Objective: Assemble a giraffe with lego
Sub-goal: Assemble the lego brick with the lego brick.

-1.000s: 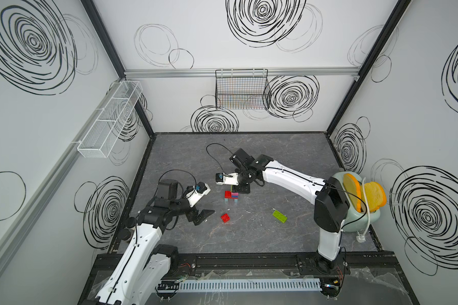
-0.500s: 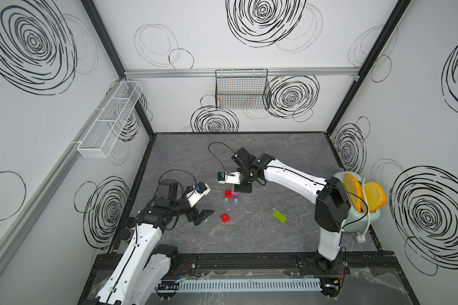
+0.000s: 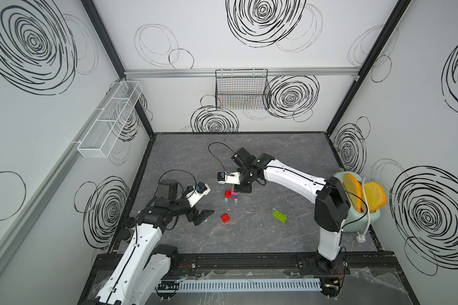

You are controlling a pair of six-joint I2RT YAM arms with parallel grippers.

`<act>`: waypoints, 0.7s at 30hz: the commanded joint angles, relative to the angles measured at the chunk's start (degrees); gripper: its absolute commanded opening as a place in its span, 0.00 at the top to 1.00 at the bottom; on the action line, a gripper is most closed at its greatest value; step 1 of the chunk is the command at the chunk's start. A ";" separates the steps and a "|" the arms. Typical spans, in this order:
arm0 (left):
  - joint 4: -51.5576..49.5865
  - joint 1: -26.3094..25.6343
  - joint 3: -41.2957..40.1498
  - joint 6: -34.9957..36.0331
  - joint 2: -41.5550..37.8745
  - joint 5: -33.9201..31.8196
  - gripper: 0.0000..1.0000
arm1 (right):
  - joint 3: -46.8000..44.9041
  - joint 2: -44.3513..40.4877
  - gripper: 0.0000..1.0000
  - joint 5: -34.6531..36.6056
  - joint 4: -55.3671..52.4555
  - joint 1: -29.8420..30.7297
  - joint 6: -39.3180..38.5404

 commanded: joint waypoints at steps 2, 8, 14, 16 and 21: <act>1.63 0.31 -0.51 0.65 -0.54 1.04 0.02 | 1.13 2.64 0.87 -0.67 -1.65 0.33 0.87; 1.64 0.29 -0.42 0.64 -0.54 0.95 0.02 | 1.25 4.17 0.87 -0.31 -1.43 0.09 1.05; 1.64 0.19 -0.42 0.65 -0.54 0.95 0.02 | -1.32 6.21 0.87 -0.65 -1.23 -0.17 1.31; 1.55 0.14 -0.38 0.65 -0.61 0.95 0.02 | -2.51 7.07 0.86 -0.74 -1.16 -0.26 1.48; 1.49 -0.06 -0.42 0.66 -0.79 0.87 0.02 | -4.38 10.14 0.83 -0.82 -2.08 -0.81 2.66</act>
